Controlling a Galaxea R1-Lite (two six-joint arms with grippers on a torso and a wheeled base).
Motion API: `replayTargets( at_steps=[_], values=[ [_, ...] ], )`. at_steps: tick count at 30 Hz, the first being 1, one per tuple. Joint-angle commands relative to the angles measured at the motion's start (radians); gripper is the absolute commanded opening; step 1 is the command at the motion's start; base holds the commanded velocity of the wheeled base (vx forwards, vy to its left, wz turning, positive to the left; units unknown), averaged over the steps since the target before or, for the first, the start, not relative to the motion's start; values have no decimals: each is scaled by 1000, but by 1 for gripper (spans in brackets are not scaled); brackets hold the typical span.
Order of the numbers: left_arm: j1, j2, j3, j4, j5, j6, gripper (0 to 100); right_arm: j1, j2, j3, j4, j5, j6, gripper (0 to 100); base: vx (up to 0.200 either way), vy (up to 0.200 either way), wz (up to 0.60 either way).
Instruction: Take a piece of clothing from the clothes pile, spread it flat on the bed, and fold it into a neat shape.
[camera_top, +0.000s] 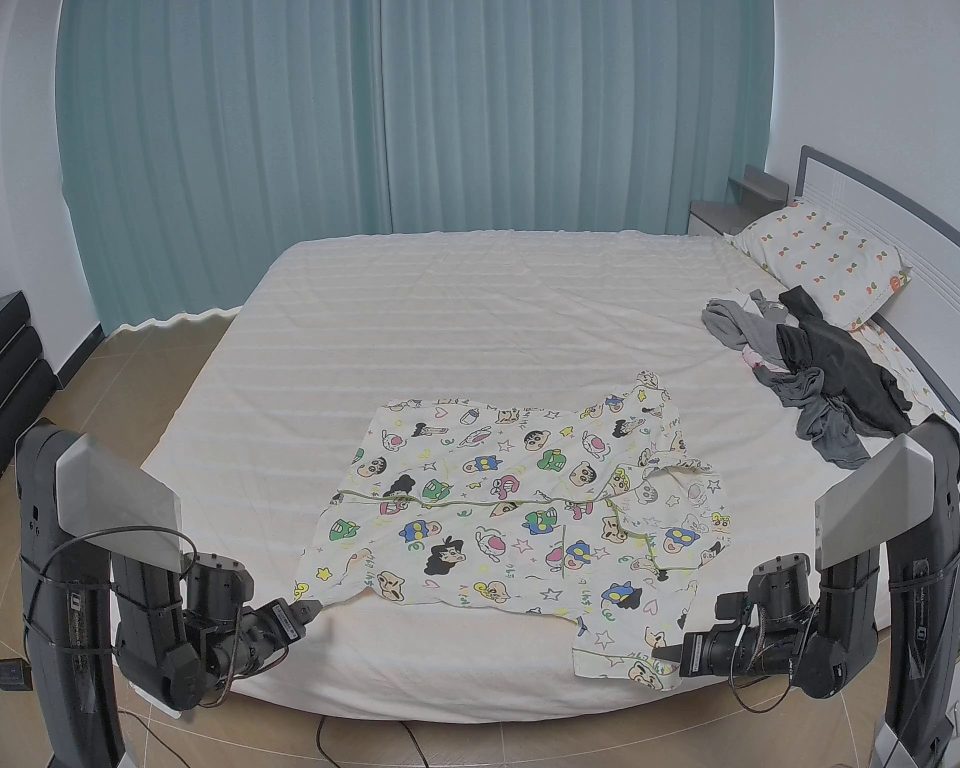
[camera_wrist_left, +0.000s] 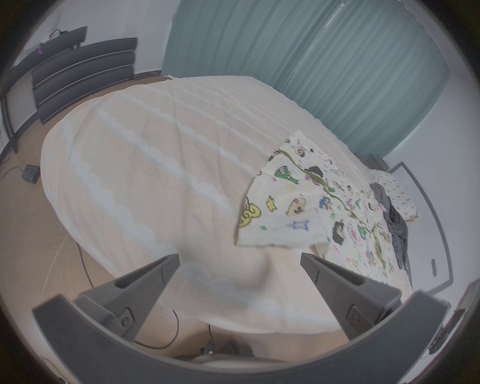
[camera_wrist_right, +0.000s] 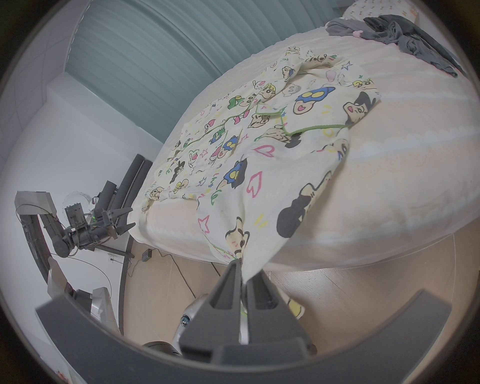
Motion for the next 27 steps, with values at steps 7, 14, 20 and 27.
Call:
replayTargets(
  at_steps=[7,14,20,27],
  values=[
    [-105,6,-249,211,128,-130,100,-62,-11,13,0,17,-3,0,0,0,0],
    [-144,19,-353,330,195,-163,100,-93,-17,16,-2,17,-9,0,0,0,0],
    [-168,14,-382,440,220,-174,100,-100,-18,17,-2,15,-12,0,0,0,0],
    [-162,6,-387,521,257,-200,100,-99,-12,36,-36,17,-18,0,0,0,0]
  ],
)
